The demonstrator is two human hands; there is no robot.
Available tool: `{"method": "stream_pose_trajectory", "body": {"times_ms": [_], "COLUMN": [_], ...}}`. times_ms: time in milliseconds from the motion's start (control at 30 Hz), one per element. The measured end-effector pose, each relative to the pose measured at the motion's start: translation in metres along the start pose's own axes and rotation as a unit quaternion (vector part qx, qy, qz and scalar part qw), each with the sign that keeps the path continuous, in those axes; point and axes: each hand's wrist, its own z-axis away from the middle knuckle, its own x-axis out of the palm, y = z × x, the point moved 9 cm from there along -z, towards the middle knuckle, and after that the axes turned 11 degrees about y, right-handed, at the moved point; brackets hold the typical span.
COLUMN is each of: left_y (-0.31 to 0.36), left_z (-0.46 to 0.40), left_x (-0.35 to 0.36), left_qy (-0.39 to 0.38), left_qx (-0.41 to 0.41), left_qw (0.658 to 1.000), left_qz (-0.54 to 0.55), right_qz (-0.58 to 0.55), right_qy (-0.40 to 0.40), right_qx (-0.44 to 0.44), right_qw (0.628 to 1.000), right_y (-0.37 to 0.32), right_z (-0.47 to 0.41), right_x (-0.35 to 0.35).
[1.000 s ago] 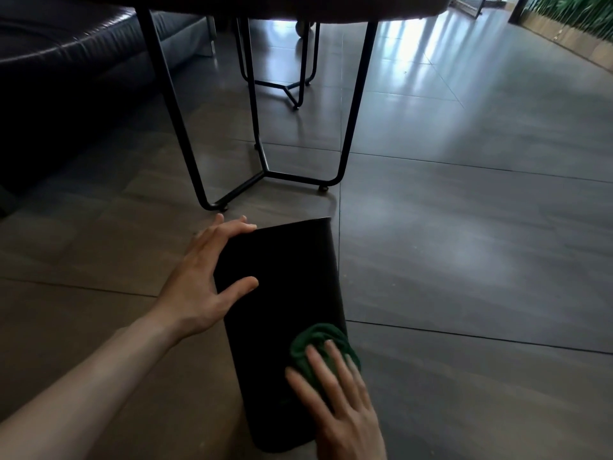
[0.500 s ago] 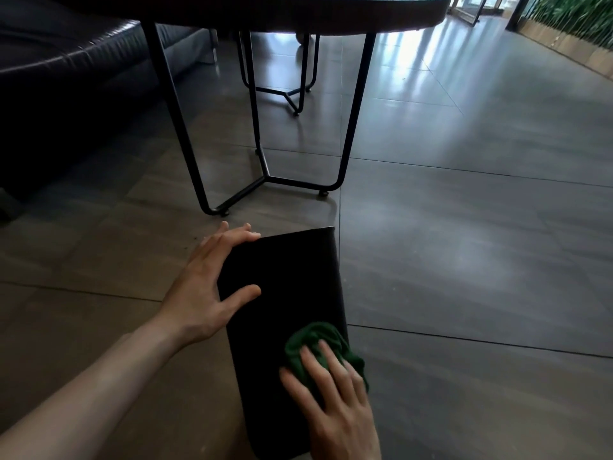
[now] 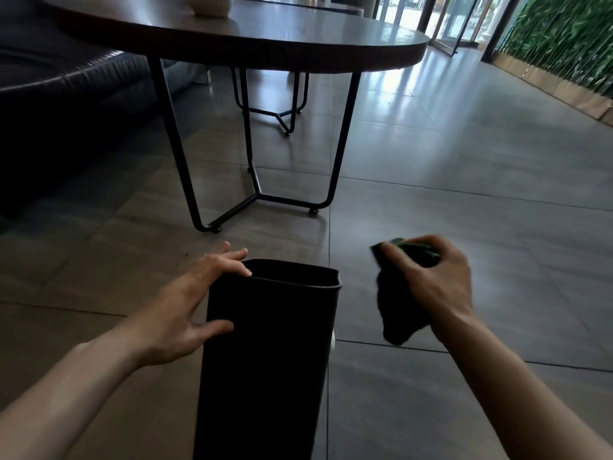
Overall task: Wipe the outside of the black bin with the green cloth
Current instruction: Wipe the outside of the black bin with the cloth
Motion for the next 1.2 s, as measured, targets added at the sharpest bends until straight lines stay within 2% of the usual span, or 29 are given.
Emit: {"method": "stream_pose_trajectory", "body": {"times_ms": [67,100,167,200,267,433,500,667,800,900,1000,1100,1200], "left_y": [-0.006,-0.009,-0.016,-0.020,-0.029,-0.052,-0.060,-0.061,-0.029,0.013,0.041,0.044,0.024], "left_z": [0.004,0.006,0.010,0.012,0.016,0.025,0.029,0.030,0.019,0.006,0.003,0.008,0.013], "left_x": [-0.008,-0.012,-0.019,-0.023,-0.029,-0.049,-0.055,-0.059,-0.056,-0.051,-0.031,0.002,0.028], "left_qy": [-0.007,-0.008,-0.009,-0.010,-0.012,-0.016,-0.019,-0.022,-0.001,0.031,0.001,-0.052,-0.084], "left_qx": [-0.009,-0.013,-0.020,-0.024,-0.031,-0.064,-0.074,-0.078,-0.029,0.007,0.046,0.097,0.103], "left_qw": [1.000,1.000,0.999,0.999,0.997,0.992,0.989,0.988,0.992,0.997,0.998,0.986,0.969], "left_qz": [-0.018,-0.025,-0.038,-0.046,-0.066,-0.112,-0.123,-0.130,-0.123,-0.066,-0.046,-0.121,-0.207], "right_qz": [0.121,0.192,0.320,0.354,0.373,0.314,0.304,0.317,0.301,0.306,0.332,0.356,0.355], "right_qy": [-0.088,-0.150,-0.262,-0.300,-0.348,-0.399,-0.409,-0.364,-0.348,-0.333,-0.314,-0.301,-0.284], "right_qx": [-0.117,-0.176,-0.271,-0.299,-0.312,-0.321,-0.347,-0.415,-0.433,-0.442,-0.434,-0.425,-0.434], "right_qw": [0.982,0.954,0.869,0.834,0.801,0.799,0.788,0.771,0.775,0.775,0.777,0.776,0.778], "right_y": [-0.015,-0.018,-0.014,-0.011,-0.007,-0.013,-0.014,-0.031,-0.038,-0.048,-0.056,-0.056,-0.057], "right_z": [0.001,0.007,0.025,0.032,0.040,0.063,0.077,0.092,0.103,0.102,0.090,0.078,0.074], "right_x": [0.035,0.056,0.090,0.101,0.111,0.105,0.100,0.109,0.104,0.101,0.103,0.106,0.109]}}
